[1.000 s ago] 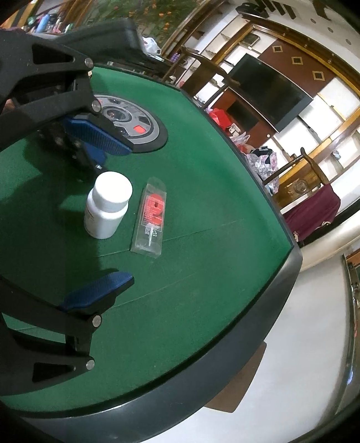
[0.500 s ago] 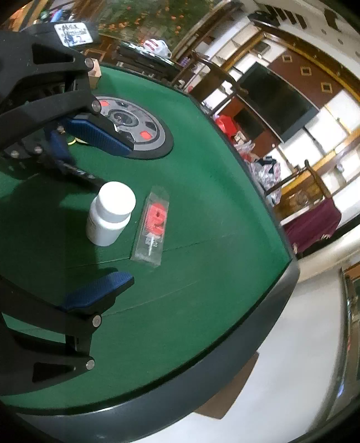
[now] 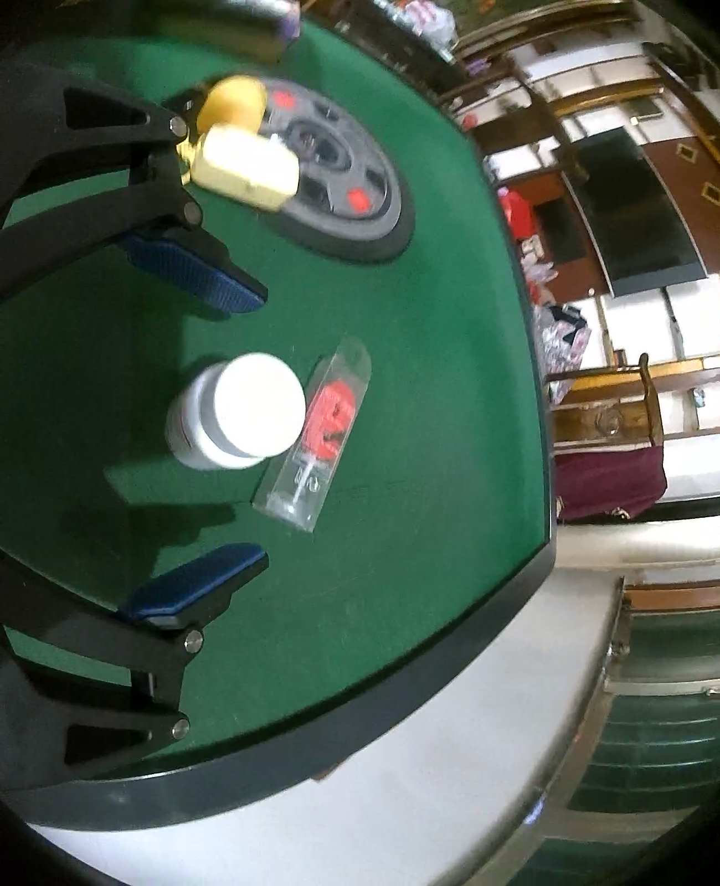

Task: Organize objects
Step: 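Grasp the black marker with the left tool while the right grasps the white pill bottle, then carry the black marker and pill bottle over the tray with both tools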

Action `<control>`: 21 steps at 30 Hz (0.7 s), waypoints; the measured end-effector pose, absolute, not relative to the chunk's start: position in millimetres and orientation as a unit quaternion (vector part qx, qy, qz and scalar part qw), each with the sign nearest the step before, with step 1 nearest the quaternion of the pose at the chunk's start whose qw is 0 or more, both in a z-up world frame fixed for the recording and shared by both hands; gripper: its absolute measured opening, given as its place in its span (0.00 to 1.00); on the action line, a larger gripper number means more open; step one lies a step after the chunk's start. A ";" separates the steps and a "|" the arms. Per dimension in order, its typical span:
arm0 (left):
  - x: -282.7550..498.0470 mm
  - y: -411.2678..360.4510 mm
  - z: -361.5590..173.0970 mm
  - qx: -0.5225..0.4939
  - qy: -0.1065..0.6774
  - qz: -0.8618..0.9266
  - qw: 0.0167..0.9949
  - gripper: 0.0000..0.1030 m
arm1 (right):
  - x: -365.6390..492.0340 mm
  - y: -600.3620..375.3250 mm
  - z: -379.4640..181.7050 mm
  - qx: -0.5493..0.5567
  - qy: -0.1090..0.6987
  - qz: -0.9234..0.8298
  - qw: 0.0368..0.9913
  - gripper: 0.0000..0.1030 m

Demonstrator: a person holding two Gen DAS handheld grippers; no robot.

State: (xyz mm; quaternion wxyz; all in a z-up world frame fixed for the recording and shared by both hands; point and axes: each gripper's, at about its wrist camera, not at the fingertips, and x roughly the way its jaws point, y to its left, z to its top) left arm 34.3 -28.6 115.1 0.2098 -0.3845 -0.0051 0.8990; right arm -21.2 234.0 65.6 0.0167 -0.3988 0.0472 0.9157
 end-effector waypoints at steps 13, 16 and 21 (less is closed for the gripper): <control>68.8 -155.2 109.7 -0.353 -0.068 0.929 0.094 0.11 | -12.7 244.3 73.9 -0.390 0.126 0.912 0.000 0.32; 76.7 -181.7 108.6 -0.346 -0.077 0.933 0.063 0.11 | -6.6 228.5 79.5 -0.393 0.127 0.911 -0.020 0.32; 104.4 -231.4 107.2 -0.329 -0.073 0.942 -0.008 0.11 | 16.4 187.9 97.5 -0.393 0.150 0.903 -0.086 0.32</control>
